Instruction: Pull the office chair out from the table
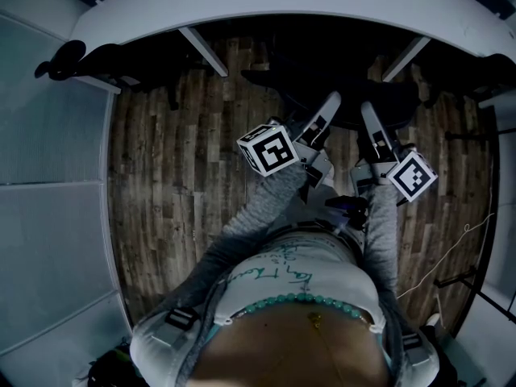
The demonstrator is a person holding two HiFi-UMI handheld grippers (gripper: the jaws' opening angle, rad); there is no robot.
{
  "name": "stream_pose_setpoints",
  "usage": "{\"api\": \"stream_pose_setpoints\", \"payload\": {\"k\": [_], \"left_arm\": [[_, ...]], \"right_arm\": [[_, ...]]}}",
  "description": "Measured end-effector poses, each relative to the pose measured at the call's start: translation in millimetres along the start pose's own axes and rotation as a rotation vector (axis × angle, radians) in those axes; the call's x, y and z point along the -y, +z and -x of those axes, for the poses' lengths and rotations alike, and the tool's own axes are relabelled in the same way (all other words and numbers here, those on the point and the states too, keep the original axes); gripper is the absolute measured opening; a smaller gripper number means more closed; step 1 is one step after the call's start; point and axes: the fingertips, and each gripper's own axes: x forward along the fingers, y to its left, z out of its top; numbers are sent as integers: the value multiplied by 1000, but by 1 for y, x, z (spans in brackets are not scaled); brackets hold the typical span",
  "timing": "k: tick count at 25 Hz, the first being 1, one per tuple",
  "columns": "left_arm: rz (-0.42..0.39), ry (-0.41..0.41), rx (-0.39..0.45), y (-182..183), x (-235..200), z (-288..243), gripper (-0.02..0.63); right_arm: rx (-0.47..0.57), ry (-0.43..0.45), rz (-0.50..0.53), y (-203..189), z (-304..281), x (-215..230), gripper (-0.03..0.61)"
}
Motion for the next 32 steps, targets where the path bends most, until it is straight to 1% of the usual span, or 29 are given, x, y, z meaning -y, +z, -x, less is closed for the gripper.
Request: {"api": "stream_pose_setpoints", "payload": {"k": [14, 20, 26, 32], "left_arm": [[15, 14, -15, -7, -10, -1, 114], [26, 10, -22, -3, -2, -3, 114], [12, 36, -40, -5, -7, 1, 114], [31, 41, -37, -8, -12, 1, 114]], "right_arm": [[1, -3, -13, -5, 2, 10, 173], [2, -6, -31, -2, 1, 5, 172], [-2, 2, -54, -6, 2, 7, 170], [3, -5, -60, -9, 3, 12, 169]]}}
